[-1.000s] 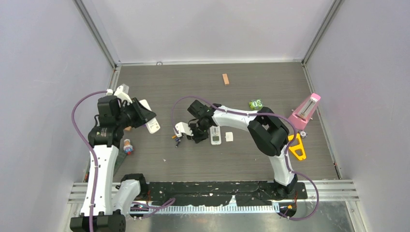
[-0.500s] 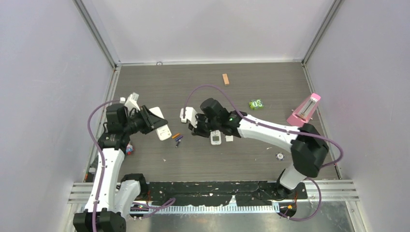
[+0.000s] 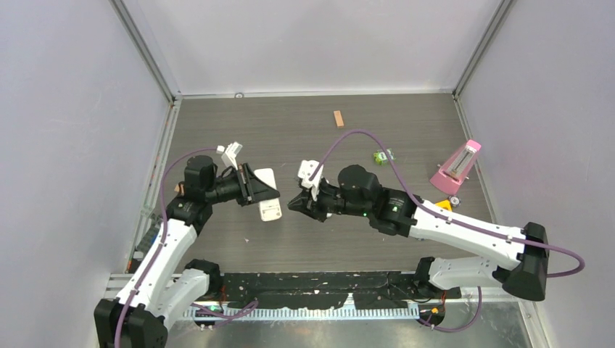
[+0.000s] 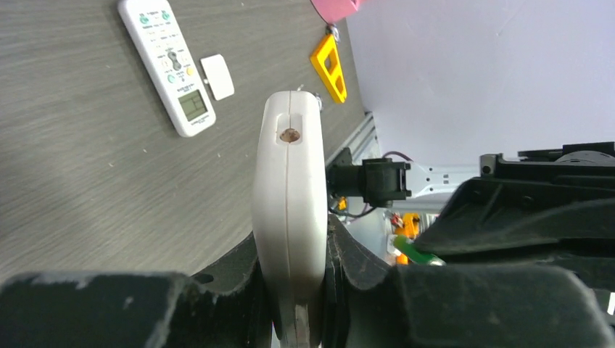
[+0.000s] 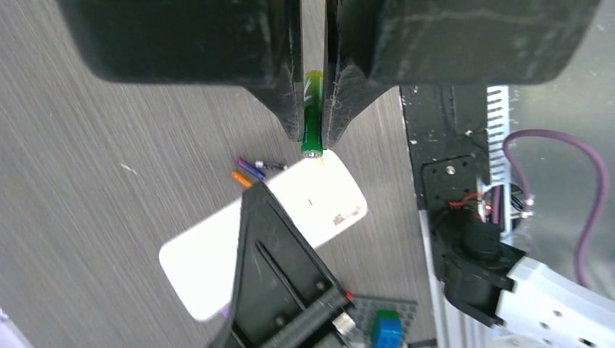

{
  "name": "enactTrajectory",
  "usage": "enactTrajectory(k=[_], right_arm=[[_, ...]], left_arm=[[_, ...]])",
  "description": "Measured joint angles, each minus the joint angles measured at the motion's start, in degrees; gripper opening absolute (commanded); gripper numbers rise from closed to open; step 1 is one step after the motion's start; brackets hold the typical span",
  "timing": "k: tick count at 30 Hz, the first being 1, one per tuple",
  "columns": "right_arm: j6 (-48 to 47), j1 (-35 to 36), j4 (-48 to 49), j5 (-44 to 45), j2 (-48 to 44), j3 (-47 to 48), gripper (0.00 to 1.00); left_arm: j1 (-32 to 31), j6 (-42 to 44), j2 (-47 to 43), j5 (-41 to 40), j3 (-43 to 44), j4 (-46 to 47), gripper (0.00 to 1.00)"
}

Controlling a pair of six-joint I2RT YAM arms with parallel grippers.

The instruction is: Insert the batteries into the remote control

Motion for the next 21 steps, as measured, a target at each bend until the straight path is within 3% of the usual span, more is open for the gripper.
enactTrajectory(k=[7,21], right_arm=[[-0.9,3.3,2.4,-3.4,-3.0,-0.7,0.06],[-6.2,7.3,5.0,-5.7,3.8,0.5,0.07]], left_arm=[[-1.2,-1.6,2.8,4.9,0.5,0.8,0.00],[-2.3,-1.1,2.6,10.0,1.7,1.3,0.00]])
